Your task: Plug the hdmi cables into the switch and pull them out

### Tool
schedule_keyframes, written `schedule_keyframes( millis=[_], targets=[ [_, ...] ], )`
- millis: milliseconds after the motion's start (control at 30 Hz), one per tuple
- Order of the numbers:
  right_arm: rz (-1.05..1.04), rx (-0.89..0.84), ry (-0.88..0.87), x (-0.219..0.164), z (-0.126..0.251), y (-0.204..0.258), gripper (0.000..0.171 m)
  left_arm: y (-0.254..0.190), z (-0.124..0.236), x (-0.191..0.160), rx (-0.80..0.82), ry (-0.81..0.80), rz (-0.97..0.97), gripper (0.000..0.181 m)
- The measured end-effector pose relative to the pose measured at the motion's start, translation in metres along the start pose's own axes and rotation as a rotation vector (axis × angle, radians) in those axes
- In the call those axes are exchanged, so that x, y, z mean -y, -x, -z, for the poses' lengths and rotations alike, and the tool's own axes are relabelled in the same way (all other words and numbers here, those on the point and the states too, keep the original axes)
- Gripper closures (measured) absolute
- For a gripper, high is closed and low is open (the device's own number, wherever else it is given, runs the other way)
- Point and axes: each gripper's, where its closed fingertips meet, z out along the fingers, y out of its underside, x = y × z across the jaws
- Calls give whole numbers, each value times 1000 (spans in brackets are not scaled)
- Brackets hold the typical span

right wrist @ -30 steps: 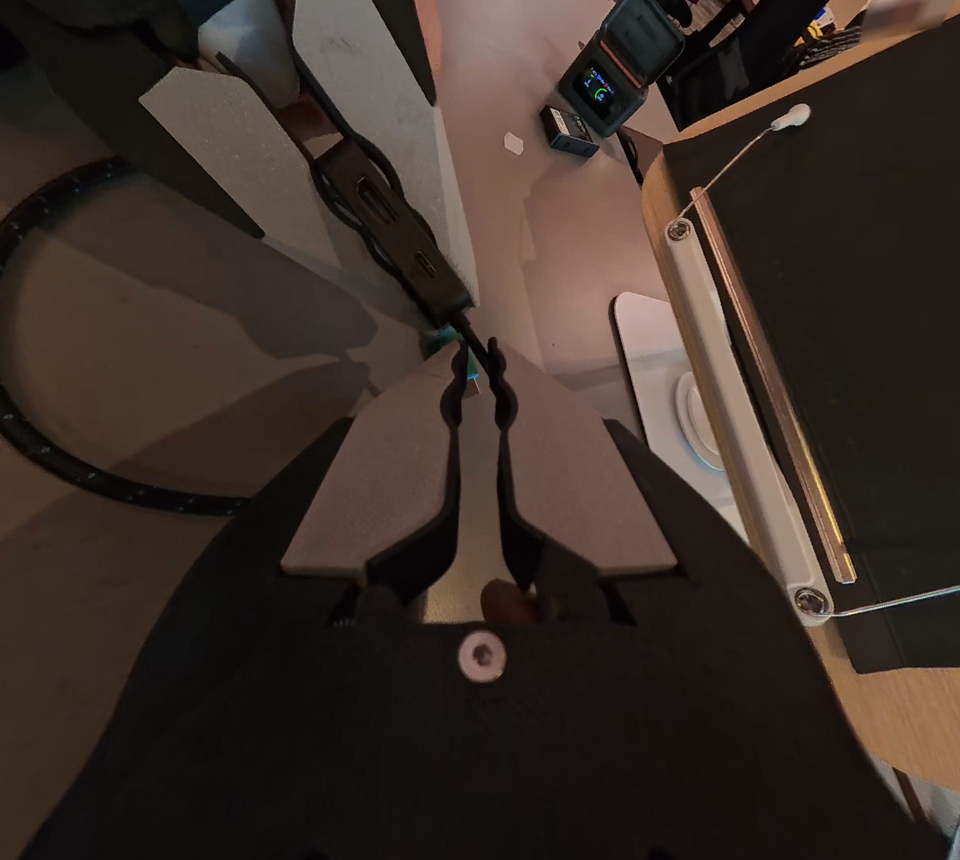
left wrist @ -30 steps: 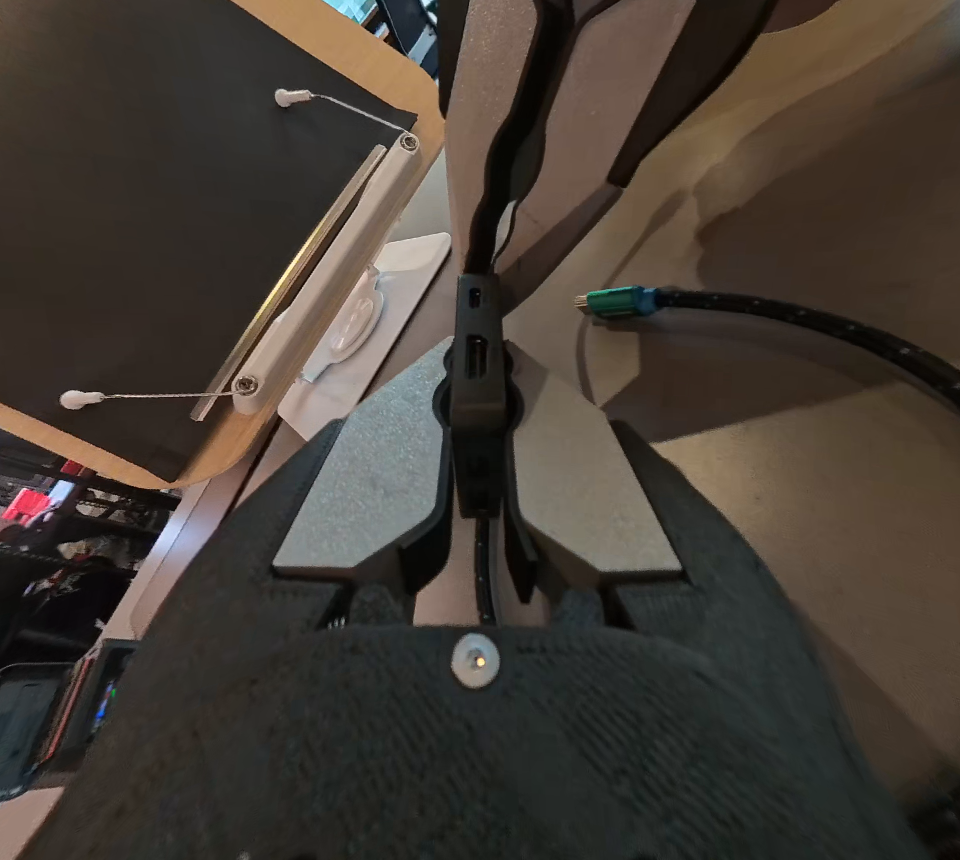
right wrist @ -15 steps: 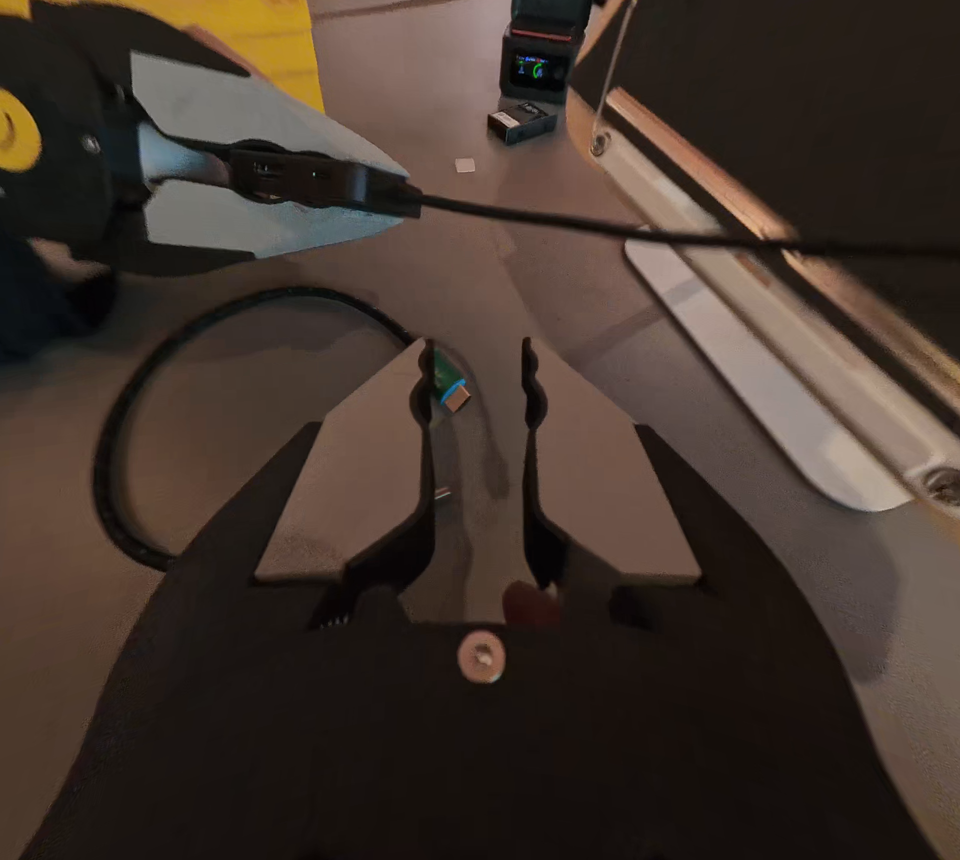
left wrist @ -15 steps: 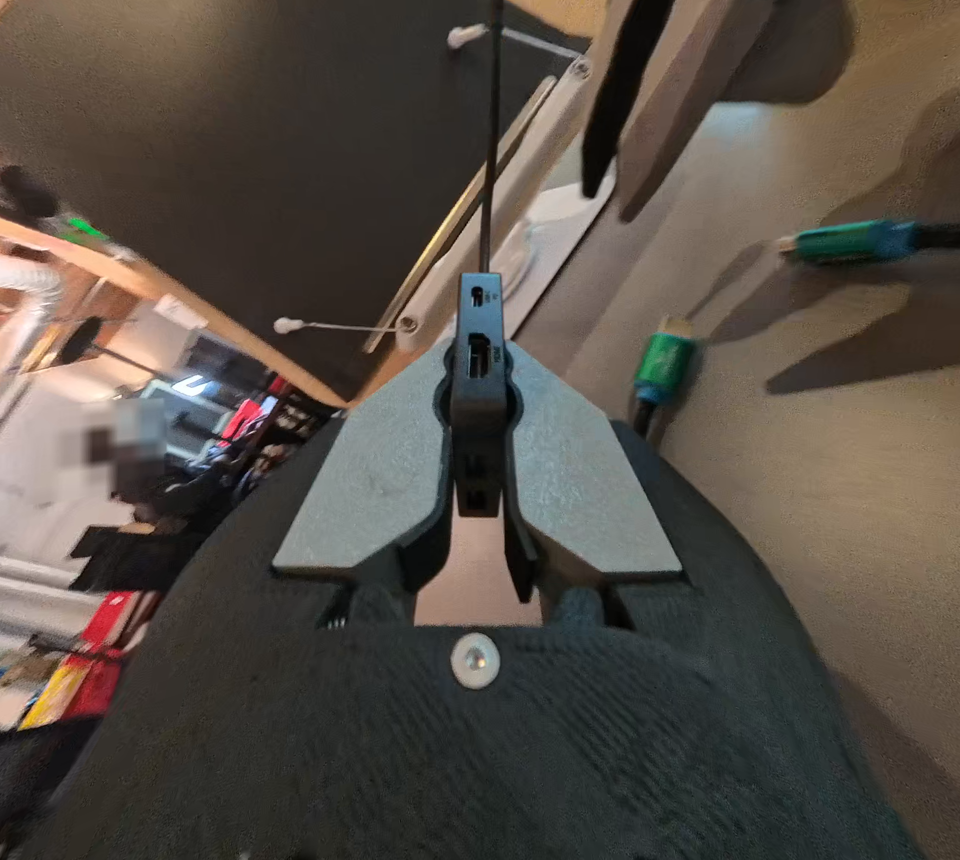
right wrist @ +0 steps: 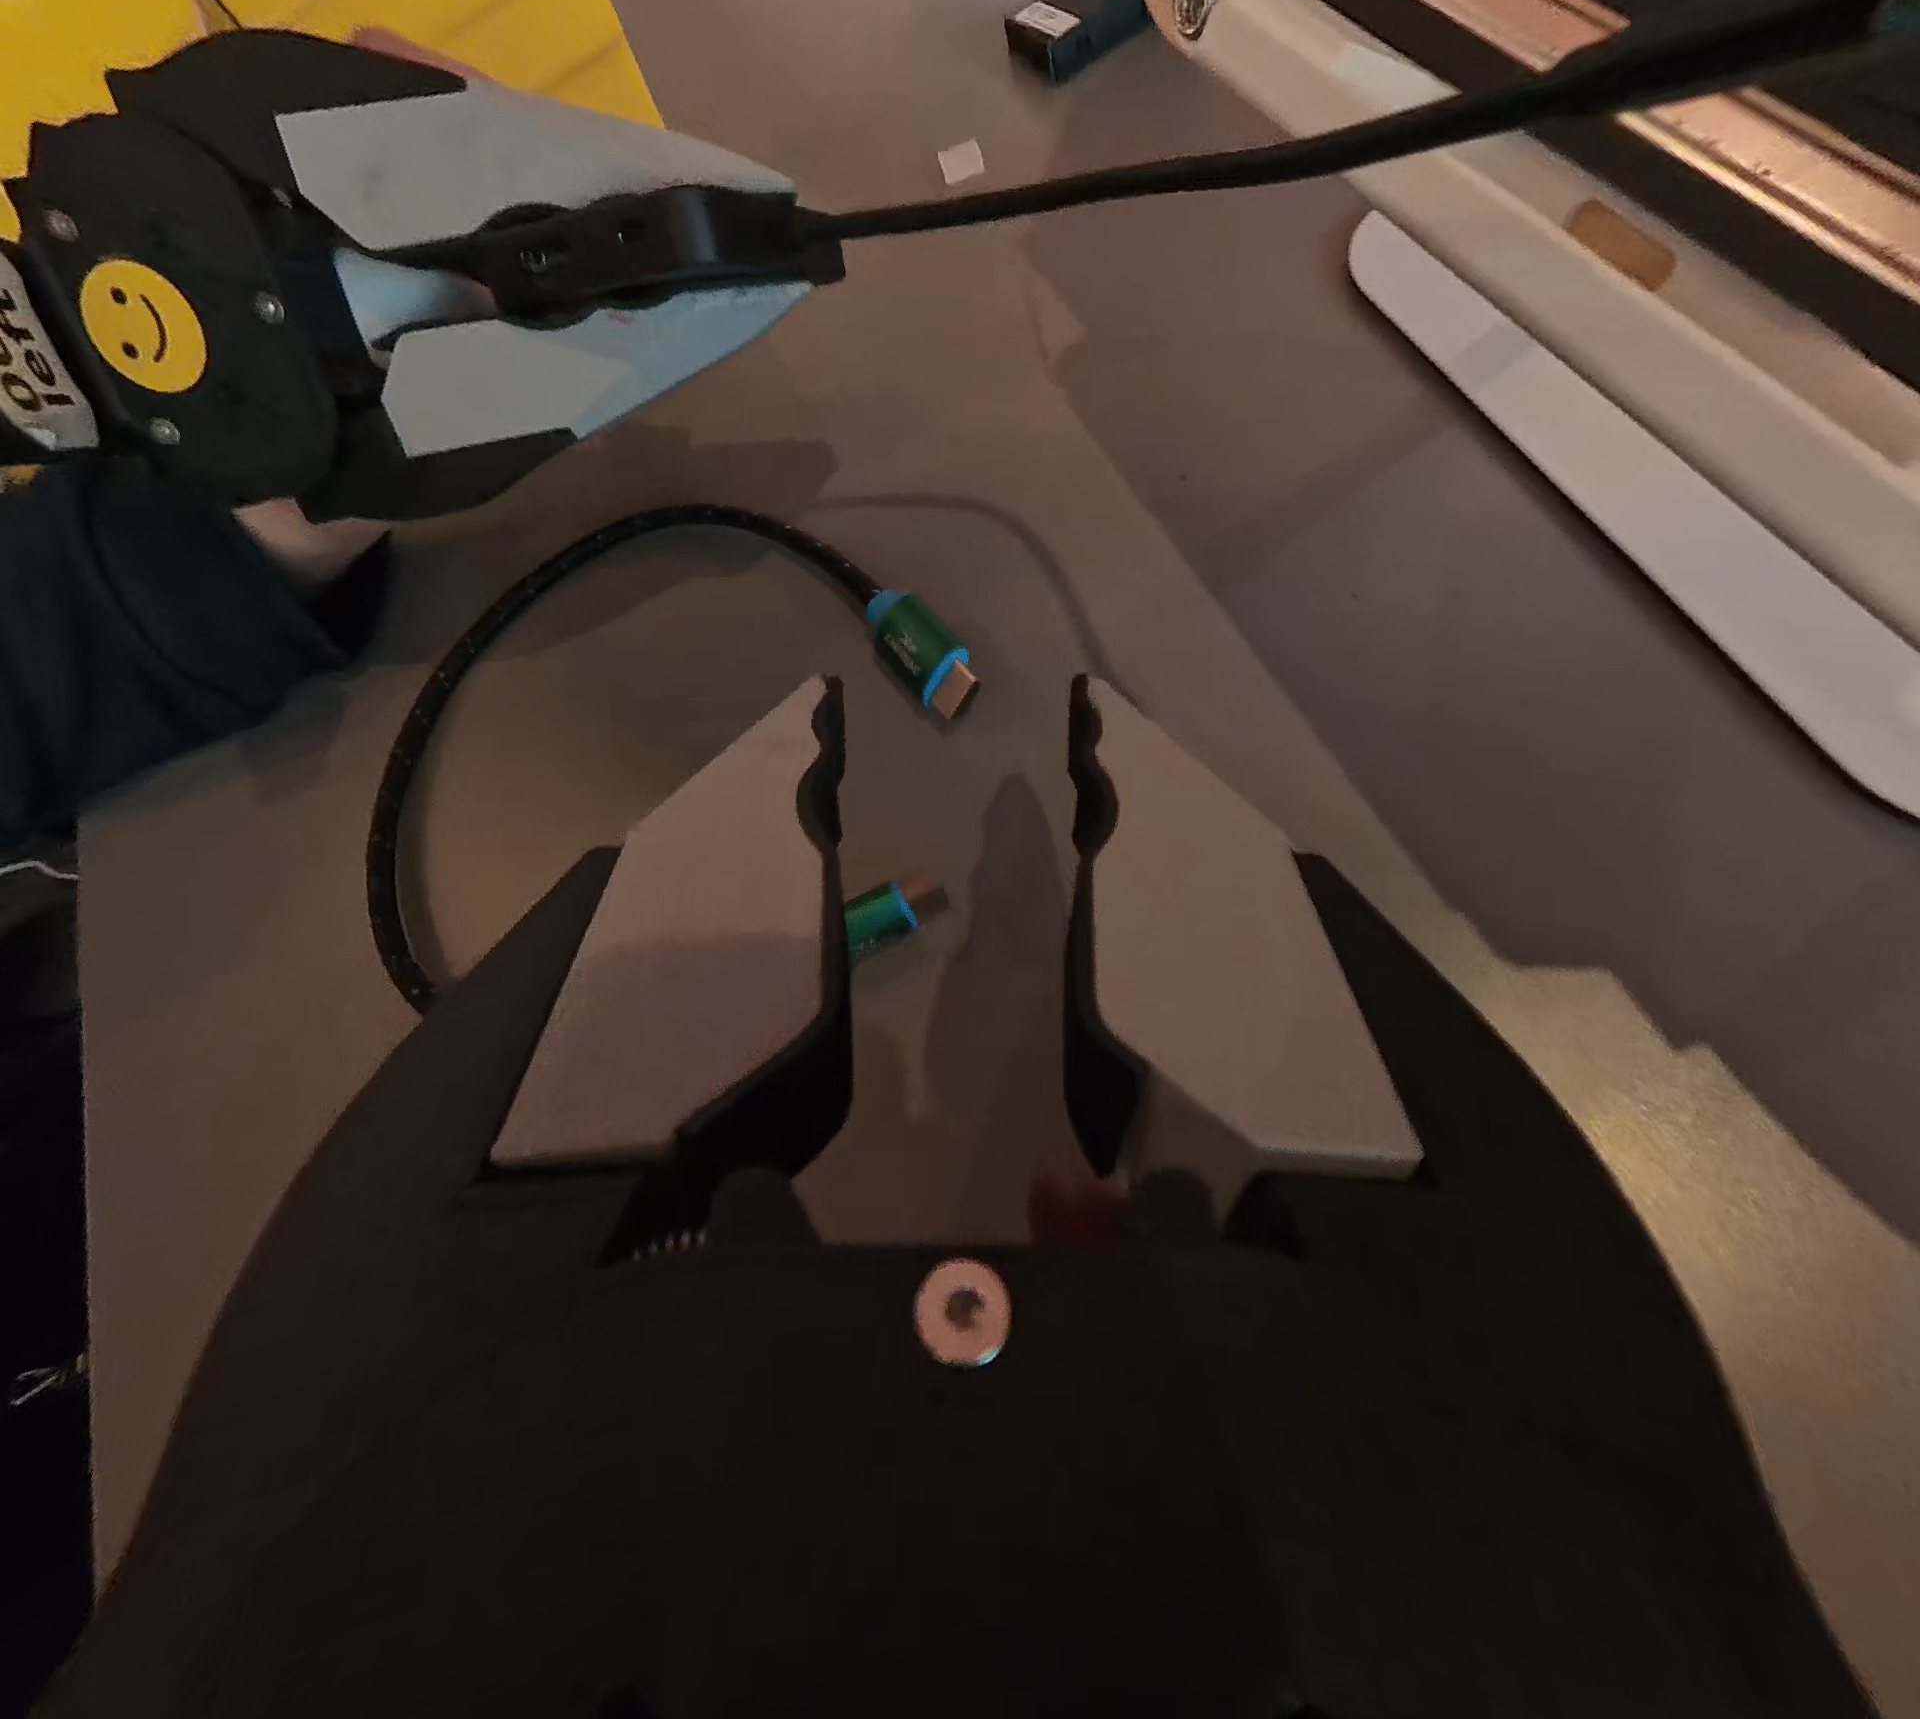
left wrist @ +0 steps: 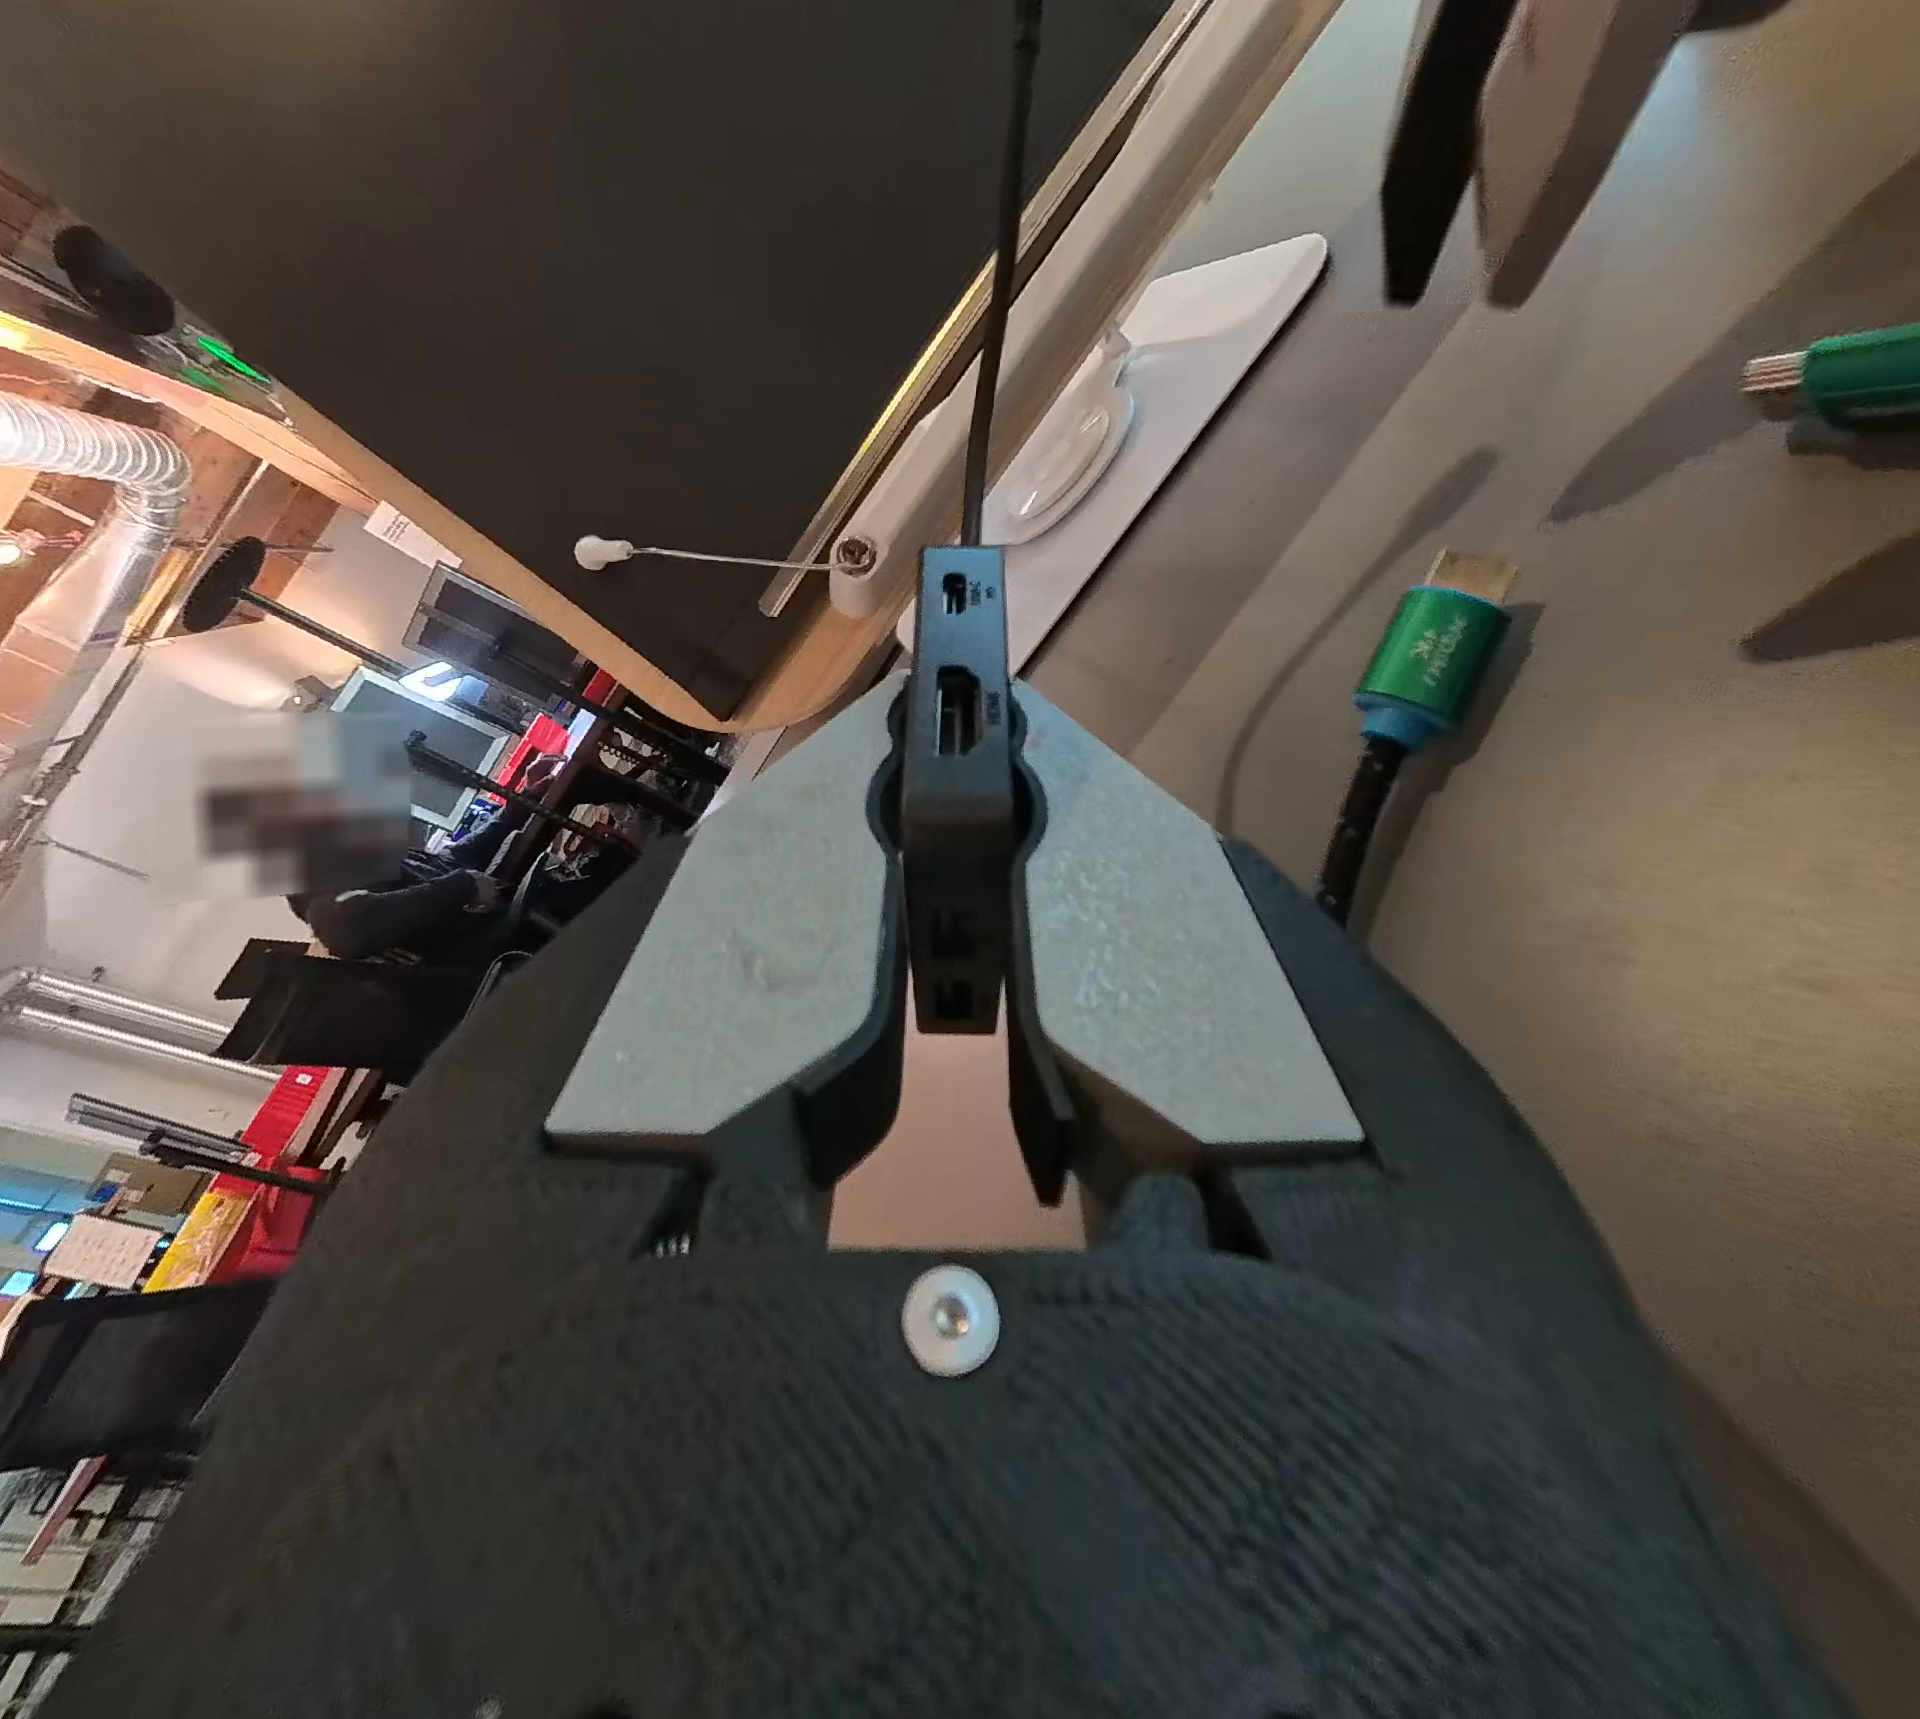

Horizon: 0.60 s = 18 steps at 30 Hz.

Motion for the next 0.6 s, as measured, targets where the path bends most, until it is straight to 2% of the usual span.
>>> schedule_keyframes(
  millis=[167, 400, 533, 600],
  targets=[
    [-29, -63, -62, 6, 24, -1, 133, 3, -2, -6, 4, 13, 18, 170],
    [-208, -37, -43, -42, 23, 29, 122, -1, -5, -4, -16, 20, 9, 170],
    [-229, -120, 51, -62, 8, 33, 117, -1, -3, -1, -11, 15, -18, 170],
    [-232, -122, 83, -66, -4, 34, 144, -2, -1, 4, -24, -22, -26, 170]
  ],
)
